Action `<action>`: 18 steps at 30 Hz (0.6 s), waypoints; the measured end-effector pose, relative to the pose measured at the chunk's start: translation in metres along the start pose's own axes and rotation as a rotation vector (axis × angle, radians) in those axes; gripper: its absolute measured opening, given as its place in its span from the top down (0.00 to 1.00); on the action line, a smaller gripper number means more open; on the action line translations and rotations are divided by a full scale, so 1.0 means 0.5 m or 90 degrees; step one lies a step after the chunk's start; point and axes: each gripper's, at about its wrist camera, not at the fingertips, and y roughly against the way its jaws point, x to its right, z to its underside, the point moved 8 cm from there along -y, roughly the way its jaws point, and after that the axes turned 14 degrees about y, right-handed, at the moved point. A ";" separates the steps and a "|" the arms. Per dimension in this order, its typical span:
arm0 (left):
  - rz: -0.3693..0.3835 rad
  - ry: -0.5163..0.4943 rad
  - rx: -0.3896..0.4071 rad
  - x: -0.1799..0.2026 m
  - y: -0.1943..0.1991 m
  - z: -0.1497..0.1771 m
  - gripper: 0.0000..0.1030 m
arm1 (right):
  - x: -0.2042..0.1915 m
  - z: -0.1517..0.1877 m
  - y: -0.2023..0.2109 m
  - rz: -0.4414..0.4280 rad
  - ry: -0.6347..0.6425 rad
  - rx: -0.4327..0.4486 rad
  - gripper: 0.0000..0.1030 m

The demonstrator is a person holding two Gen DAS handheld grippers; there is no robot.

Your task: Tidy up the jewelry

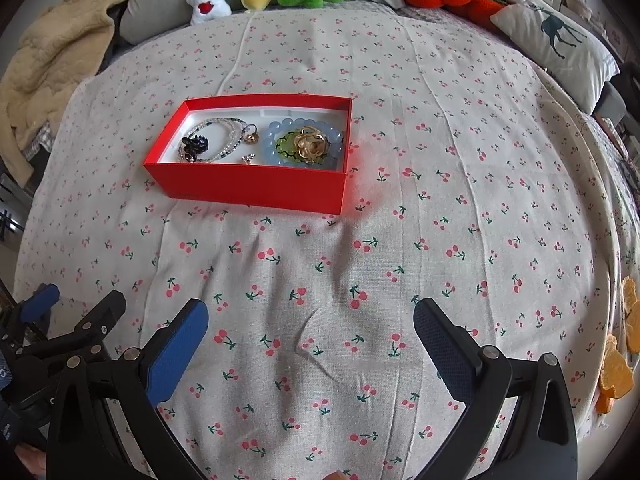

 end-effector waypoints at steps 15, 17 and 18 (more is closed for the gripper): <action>-0.006 -0.010 0.009 0.000 0.005 -0.004 0.01 | 0.000 0.002 -0.002 0.003 0.003 -0.001 0.00; -0.006 -0.010 0.010 -0.001 0.005 -0.005 0.01 | 0.001 0.002 -0.002 0.005 0.005 -0.002 0.00; -0.006 -0.010 0.010 -0.001 0.005 -0.005 0.01 | 0.001 0.002 -0.003 0.006 0.006 -0.002 0.00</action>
